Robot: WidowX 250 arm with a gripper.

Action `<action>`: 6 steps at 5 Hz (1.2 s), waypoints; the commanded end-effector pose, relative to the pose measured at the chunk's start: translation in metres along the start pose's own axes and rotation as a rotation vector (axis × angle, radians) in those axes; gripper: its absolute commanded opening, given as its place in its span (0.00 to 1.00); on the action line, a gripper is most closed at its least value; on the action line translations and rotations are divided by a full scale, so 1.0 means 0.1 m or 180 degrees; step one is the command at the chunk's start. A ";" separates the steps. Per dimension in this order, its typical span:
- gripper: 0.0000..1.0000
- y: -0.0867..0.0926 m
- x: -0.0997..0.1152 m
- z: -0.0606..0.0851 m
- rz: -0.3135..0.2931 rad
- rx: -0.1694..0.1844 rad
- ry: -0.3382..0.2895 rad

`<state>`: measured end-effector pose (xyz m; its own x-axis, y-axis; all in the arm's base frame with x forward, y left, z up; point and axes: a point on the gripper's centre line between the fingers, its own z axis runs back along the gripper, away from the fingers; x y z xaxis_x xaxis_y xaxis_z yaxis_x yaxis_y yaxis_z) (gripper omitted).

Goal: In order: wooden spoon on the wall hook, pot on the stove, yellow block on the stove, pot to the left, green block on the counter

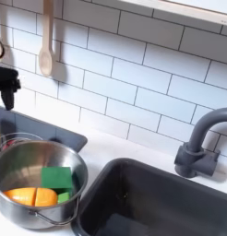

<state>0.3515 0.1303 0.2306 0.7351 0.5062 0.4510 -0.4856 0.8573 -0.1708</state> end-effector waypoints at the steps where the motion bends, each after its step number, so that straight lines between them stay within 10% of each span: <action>1: 1.00 -0.45 -0.30 0.04 -0.0465 -0.0230 0.0273; 4: 1.00 -0.97 -0.86 -0.13 -0.1379 -0.0304 0.0439; 6: 1.00 -0.73 -0.97 -0.17 -0.1424 -0.0177 0.0500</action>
<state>0.3249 0.0166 0.1774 0.9398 0.0801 0.3323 -0.0717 0.9967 -0.0374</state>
